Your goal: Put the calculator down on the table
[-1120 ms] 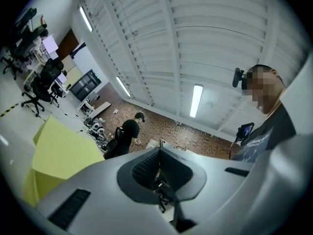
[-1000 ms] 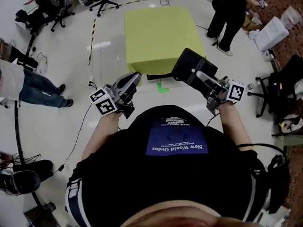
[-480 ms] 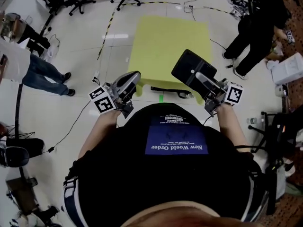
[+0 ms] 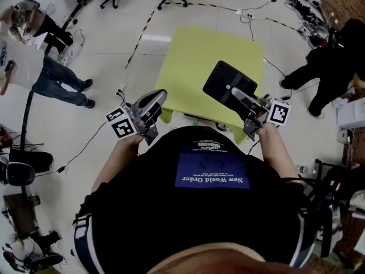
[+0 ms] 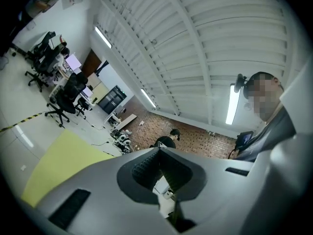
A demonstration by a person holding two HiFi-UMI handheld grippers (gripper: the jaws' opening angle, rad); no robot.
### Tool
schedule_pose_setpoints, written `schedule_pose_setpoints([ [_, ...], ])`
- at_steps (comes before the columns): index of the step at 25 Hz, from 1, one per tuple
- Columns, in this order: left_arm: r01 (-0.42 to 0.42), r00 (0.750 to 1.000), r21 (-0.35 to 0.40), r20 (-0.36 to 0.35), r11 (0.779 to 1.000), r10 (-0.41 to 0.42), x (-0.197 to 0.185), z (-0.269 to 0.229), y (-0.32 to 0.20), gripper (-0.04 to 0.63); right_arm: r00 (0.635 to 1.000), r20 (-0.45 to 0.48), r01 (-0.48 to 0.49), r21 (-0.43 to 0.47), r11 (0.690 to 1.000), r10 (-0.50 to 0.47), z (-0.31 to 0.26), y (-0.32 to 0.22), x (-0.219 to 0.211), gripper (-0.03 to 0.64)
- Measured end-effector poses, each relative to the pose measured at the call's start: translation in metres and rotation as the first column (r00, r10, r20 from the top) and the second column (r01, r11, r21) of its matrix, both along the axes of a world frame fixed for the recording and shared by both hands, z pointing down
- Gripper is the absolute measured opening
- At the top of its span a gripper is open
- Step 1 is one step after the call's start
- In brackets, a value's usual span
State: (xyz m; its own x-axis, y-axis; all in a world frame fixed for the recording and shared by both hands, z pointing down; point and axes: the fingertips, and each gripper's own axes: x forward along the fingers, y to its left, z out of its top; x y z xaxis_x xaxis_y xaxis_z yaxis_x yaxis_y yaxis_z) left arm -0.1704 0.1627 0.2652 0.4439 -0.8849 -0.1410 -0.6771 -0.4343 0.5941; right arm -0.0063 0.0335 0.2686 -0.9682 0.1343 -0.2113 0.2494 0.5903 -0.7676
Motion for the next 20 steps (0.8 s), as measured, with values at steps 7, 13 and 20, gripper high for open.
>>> schedule_pose_setpoints([
  [7, -0.108, 0.994, 0.083, 0.007, 0.991, 0.108, -0.063, -0.01, -0.063, 0.006, 0.998, -0.006, -0.064, 0.049, 0.997, 0.065, -0.019, -0.039, -0.071, 0.117],
  [13, -0.206, 0.979, 0.11, 0.027, 0.972, 0.204, -0.122, -0.012, -0.11, 0.006, 0.983, -0.036, -0.178, 0.045, 0.983, 0.18, -0.021, -0.064, -0.113, 0.117],
  [20, -0.19, 0.982, 0.09, -0.003, 0.978, 0.191, -0.129, 0.011, -0.15, 0.006, 0.982, -0.105, -0.152, 0.034, 0.988, 0.155, 0.0, -0.093, -0.122, 0.117],
])
